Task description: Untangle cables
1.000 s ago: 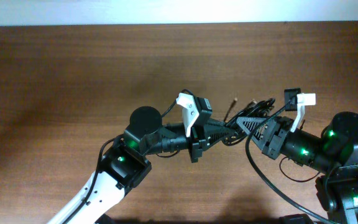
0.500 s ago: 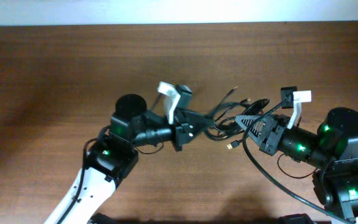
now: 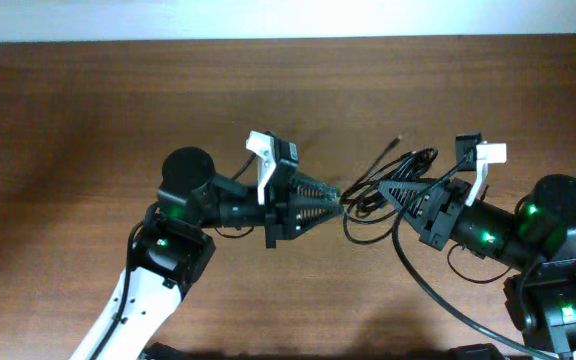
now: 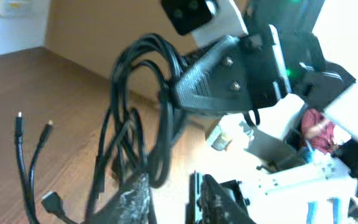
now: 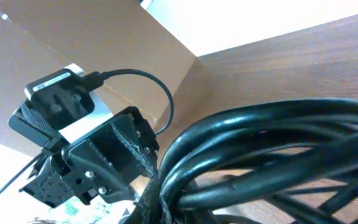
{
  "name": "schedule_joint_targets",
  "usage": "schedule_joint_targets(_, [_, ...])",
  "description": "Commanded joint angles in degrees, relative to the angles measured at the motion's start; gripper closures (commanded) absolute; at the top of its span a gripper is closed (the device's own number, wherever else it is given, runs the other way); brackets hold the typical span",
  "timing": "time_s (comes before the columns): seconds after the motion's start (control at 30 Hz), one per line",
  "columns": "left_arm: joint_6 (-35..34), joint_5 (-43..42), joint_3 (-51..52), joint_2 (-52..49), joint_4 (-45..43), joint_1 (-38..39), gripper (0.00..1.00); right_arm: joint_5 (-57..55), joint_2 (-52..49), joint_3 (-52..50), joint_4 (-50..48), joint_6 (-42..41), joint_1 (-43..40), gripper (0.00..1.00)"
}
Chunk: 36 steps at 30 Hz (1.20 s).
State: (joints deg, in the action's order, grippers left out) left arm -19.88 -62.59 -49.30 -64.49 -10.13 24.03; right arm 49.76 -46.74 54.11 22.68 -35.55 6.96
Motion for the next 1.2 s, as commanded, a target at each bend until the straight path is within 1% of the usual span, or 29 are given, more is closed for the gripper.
schedule_joint_targets(0.0, [4.37,-1.9,-0.57,-0.48,-0.13,4.28,0.56,2.99,0.63,0.33,-0.44,1.01,-0.22,0.96])
schedule_joint_targets(0.1, [4.35,-1.46,-0.57,-2.62,-0.37,5.22,0.48,4.07,0.63,0.33,-0.42,1.01,-0.22,0.96])
schedule_joint_targets(0.2, [4.33,0.66,-0.57,-2.69,-1.73,5.22,0.45,6.16,0.61,0.33,-0.37,1.03,-0.22,0.96])
schedule_joint_targets(0.23, [4.33,2.6,-0.57,-2.69,-1.84,5.22,0.44,7.06,0.61,0.33,-0.39,1.07,-0.22,0.96])
schedule_joint_targets(0.27, [4.31,4.24,-0.57,-2.71,-1.84,5.22,0.41,8.09,0.63,0.33,-0.33,1.31,-0.22,0.96])
schedule_joint_targets(0.33, [4.11,4.98,-0.57,-2.69,-2.32,5.22,0.38,9.22,0.61,0.33,0.26,2.34,-0.22,0.96])
schedule_joint_targets(0.47, [4.13,4.98,-0.57,-2.69,-3.34,5.22,0.37,10.32,0.61,0.33,0.66,2.34,-0.22,0.96])
schedule_joint_targets(0.5, [4.13,4.98,-0.57,-2.69,-3.34,5.22,0.3,10.45,0.61,0.33,0.66,2.34,-0.22,0.96])
schedule_joint_targets(0.53, [4.13,4.98,-0.57,-2.71,-3.32,5.22,0.29,10.75,0.61,0.33,0.66,2.34,-0.22,0.96])
schedule_joint_targets(0.57, [4.13,4.98,-0.57,-2.71,-3.32,5.22,0.37,11.17,0.61,0.33,0.66,2.34,-0.22,0.96])
schedule_joint_targets(0.67, [4.17,5.03,-0.57,-2.71,-3.34,6.14,0.38,11.17,0.61,0.33,0.66,2.34,-0.22,0.96])
schedule_joint_targets(0.7, [4.17,5.7,-0.57,-2.86,-3.32,6.36,0.53,11.21,0.61,0.33,0.66,2.34,-0.22,0.96])
schedule_joint_targets(0.73, [4.15,6.14,-0.57,-3.02,-3.37,6.36,0.54,11.37,0.61,0.33,0.66,2.34,-0.22,0.96])
schedule_joint_targets(0.77, [4.15,6.47,-0.57,-3.13,-3.34,6.36,0.49,11.39,0.61,0.33,0.68,2.34,-0.22,0.96])
schedule_joint_targets(0.8, [4.15,6.49,-0.57,-3.13,-3.34,6.36,0.52,11.37,0.61,0.33,0.68,2.34,-0.22,0.96])
schedule_joint_targets(0.83, [4.15,6.54,-0.57,-3.13,-3.41,6.34,0.64,11.39,0.61,0.33,0.68,2.34,-0.22,0.96])
schedule_joint_targets(0.87, [4.15,6.49,-0.57,-3.13,-4.02,6.34,0.81,11.39,0.61,0.33,0.68,2.34,-0.22,0.96])
schedule_joint_targets(0.9, [4.15,6.56,-0.57,-3.13,-4.83,6.36,1.0,11.39,0.61,0.33,0.68,2.34,-0.22,0.96])
schedule_joint_targets(0.97, [4.15,7.02,-0.57,-3.17,-4.81,6.34,1.0,11.37,0.61,0.33,0.9,2.34,-0.22,0.96])
schedule_joint_targets(1.03, [3.45,12.28,-0.57,-3.17,-2.08,6.34,1.0,11.37,0.63,0.33,0.87,2.34,-0.22,0.96])
schedule_joint_targets(1.07, [-0.57,20.06,-0.57,-3.17,2.89,6.34,1.0,11.39,0.63,0.33,0.87,2.34,-0.22,0.96])
schedule_joint_targets(1.1, [-2.01,23.87,-0.57,-3.17,6.12,6.34,1.0,11.37,0.63,0.33,0.85,2.34,-0.22,0.96])
schedule_joint_targets(1.13, [-2.67,25.57,-0.57,-3.17,8.17,6.34,1.0,11.37,0.63,0.33,0.85,2.34,-0.22,0.96])
schedule_joint_targets(1.17, [-2.82,25.57,-0.57,-3.17,8.37,6.29,1.0,11.37,0.63,0.33,0.85,2.34,-0.22,0.96])
